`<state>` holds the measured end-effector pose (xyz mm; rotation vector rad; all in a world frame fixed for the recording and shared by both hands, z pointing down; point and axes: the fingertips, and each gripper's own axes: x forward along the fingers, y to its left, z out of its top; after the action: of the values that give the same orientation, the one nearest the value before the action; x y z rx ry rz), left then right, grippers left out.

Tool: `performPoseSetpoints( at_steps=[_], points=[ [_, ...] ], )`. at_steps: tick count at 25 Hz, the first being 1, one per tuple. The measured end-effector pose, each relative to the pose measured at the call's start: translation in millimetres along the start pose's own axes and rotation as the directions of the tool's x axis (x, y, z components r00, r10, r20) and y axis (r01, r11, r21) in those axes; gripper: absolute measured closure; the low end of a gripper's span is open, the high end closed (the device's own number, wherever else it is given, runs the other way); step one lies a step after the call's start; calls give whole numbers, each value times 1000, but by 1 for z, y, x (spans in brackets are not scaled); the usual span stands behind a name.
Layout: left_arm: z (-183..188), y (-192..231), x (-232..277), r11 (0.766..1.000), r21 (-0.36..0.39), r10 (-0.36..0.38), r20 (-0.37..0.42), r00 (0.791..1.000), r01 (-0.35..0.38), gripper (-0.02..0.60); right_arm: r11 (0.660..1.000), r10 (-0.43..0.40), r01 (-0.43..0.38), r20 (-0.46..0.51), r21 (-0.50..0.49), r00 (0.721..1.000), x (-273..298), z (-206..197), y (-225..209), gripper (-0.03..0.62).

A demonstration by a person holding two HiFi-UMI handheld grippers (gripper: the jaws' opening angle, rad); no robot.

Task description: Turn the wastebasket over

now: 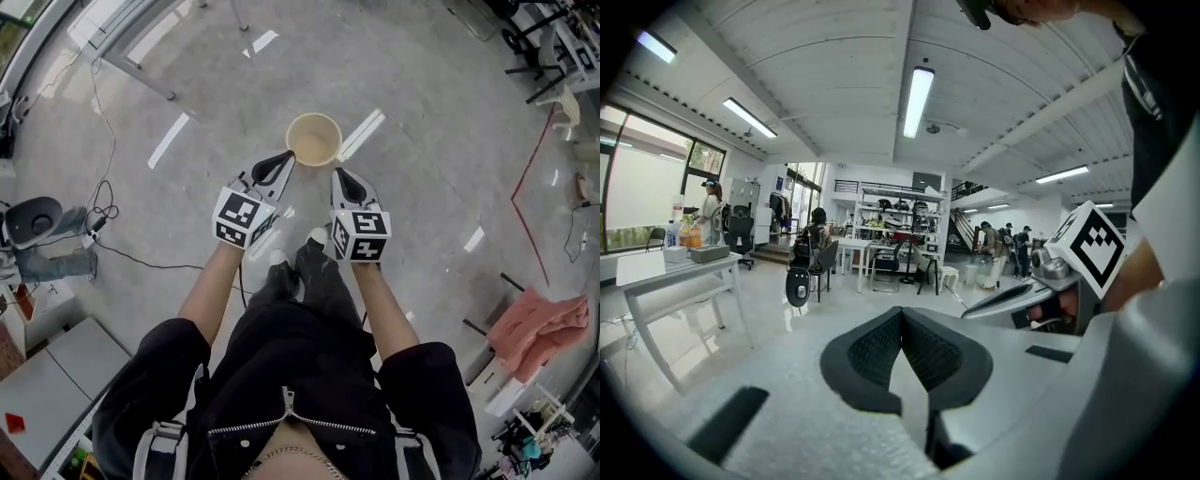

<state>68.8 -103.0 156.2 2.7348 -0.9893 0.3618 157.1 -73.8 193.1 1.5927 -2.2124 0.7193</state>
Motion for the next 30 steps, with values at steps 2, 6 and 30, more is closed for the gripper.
performPoseSetpoints(
  at_steps=[2,6,30],
  points=[
    [-2,0,-2,1000,19,-15,-2,1000,15,577,1000,-26,26,18,3,1000,-4,1,-6,583],
    [-15,17,-6,997,59,-44,-12,999,45,577,998,-58,58,49,-11,997,4,-1,-4,583],
    [-315,125,174,988,152,-36,-30,999,40,577,987,-14,27,83,-157,996,261,-190,-135,583]
  ],
)
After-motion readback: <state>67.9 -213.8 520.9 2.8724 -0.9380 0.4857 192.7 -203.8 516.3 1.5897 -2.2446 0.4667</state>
